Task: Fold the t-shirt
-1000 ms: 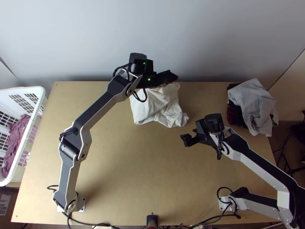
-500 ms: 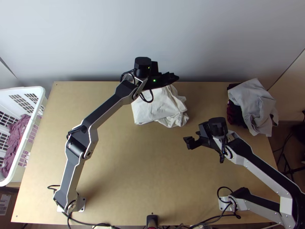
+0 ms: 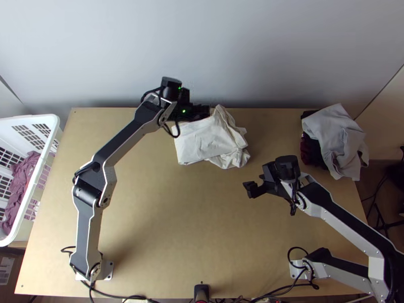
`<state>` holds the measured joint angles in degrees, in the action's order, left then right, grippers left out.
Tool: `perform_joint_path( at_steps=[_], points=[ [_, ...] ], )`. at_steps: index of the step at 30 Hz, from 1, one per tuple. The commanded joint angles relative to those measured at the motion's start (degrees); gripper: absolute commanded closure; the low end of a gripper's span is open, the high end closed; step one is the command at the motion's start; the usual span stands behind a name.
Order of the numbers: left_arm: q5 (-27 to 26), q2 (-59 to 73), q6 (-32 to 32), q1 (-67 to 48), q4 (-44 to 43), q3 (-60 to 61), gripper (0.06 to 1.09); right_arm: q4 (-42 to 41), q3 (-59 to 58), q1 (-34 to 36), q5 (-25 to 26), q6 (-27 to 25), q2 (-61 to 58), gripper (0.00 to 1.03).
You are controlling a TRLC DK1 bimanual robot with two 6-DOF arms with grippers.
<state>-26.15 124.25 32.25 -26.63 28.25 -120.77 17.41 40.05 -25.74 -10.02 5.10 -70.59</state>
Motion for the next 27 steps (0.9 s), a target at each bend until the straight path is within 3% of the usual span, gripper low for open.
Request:
perform_joint_path(
  at_steps=[1,7,13,19,27],
  points=[
    [0.75,-2.87,-3.07,2.9,-0.48,9.85,1.05,-0.62,0.29,-0.63,0.0,0.17,-1.4,0.07],
    [-0.83,-1.73,3.08,1.5,-15.42,16.53,1.05,-0.62,-1.29,-1.16,0.0,-0.01,-2.1,0.07],
    [-1.53,4.34,1.68,-4.66,-18.05,16.53,1.05,-0.62,-4.55,-1.25,0.0,-0.01,-0.78,0.07],
    [7.43,9.52,-3.95,-8.88,-15.33,15.65,1.05,-0.53,-4.02,-0.98,0.0,0.17,0.98,0.07],
    [12.27,13.74,-5.09,-7.82,-8.21,9.15,1.05,0.61,-0.33,-5.11,0.09,3.51,2.12,0.07]
  ],
)
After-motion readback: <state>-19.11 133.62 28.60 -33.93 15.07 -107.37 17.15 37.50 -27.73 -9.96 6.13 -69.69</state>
